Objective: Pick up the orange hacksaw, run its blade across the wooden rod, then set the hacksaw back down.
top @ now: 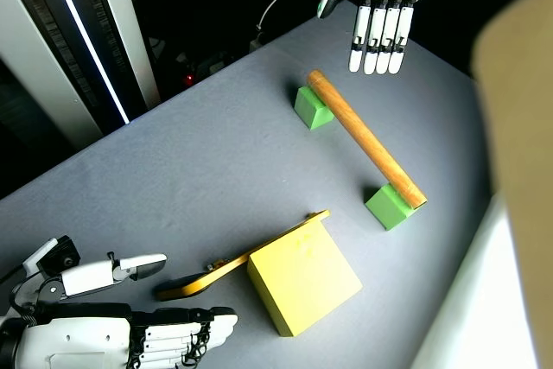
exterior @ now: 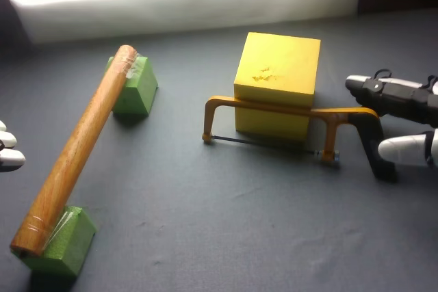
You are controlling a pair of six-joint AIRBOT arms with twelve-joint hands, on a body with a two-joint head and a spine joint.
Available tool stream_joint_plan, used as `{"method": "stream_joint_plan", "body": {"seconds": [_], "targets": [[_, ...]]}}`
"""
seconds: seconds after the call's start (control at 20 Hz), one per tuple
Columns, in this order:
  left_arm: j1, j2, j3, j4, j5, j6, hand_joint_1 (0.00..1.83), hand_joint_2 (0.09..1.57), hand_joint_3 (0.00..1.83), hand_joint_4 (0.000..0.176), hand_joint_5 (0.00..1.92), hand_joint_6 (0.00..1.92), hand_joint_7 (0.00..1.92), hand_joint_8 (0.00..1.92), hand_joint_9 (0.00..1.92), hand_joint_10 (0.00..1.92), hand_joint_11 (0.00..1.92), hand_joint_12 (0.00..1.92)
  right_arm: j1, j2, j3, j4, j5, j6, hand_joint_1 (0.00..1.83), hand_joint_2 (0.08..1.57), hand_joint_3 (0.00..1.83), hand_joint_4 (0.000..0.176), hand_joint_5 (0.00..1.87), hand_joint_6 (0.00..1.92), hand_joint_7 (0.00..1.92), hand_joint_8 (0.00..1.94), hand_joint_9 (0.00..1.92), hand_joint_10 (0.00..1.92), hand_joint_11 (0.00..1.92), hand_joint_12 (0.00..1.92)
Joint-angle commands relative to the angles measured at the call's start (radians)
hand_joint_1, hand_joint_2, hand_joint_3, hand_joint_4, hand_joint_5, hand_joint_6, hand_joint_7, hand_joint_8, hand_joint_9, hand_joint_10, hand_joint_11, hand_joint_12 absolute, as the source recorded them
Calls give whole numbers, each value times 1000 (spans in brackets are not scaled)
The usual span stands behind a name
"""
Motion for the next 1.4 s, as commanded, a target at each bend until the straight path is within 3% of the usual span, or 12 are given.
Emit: {"method": "stream_joint_plan", "body": {"seconds": [0.0, 0.2, 0.4, 0.5, 0.65, 0.85, 0.95, 1.1, 1.35], "targets": [[-16, 13, 0, -40, 1, -3, 0, 1235, 3, 0, 48, 3, 61, 3, 37, 0, 0, 115, 11, 1, -2, 46, 97, 3, 935, 1236, 0, 0, 46, 2, 26, 5, 52, 5, 0, 333], [-70, 24, -22, 58, 0, -81, 29, 1229, 1, 0, 71, 1, 89, 1, 73, 2, 0, 164, 21, -7, -1, 48, 85, -8, 947, 1254, 6, 0, 70, 1, 39, 1, 68, 2, 0, 390], [-104, 30, -29, 110, -21, -104, 8, 1230, 1, 0, 51, 0, 80, 0, 59, 0, 0, 158, 29, -18, -1, 67, 75, -31, 893, 1259, 0, 0, 53, 5, 46, 5, 74, 4, 0, 322], [-138, 38, -34, 178, -47, -162, 16, 1235, 1, 0, 50, 0, 72, 0, 51, 0, 0, 128, 35, -24, -1, 67, 70, -33, 921, 1258, 0, 0, 51, 6, 43, 5, 71, 3, 0, 320], [-176, 48, -36, 245, -95, -168, 25, 1236, 1, 0, 55, 3, 76, 2, 44, 0, 0, 115, 42, -31, -1, 67, 70, -36, 878, 1277, 4, 0, 39, 1, 24, 1, 50, 0, 0, 284], [-221, 60, -46, 272, -113, -193, 0, 1238, 0, 0, 57, 2, 92, 3, 59, 4, 3, 117, 58, -42, -1, 67, 55, -45, 898, 1278, 3, 0, 25, 2, 3, 1, 24, 1, 0, 175], [-230, 63, -46, 275, -136, -211, 6, 1238, 0, 0, 69, 3, 104, 1, 65, 1, 0, 140, 65, -48, -1, 67, 47, -50, 915, 1257, 0, 0, 46, 5, 20, 4, 42, 4, 0, 213], [-236, 64, -43, 275, -154, -307, 7, 1238, 0, 0, 75, 3, 110, 1, 70, 1, 0, 155, 71, -56, -1, 67, 40, -51, 917, 1254, 0, 0, 50, 6, 23, 4, 44, 4, 0, 218], [-242, 69, -42, 282, -150, -360, 0, 1238, 0, 0, 63, 0, 79, 1, 45, 1, 0, 132, 78, -68, -1, 67, 29, -59, 913, 1263, 0, 0, 17, 2, 5, 0, 38, 0, 0, 217]]}}
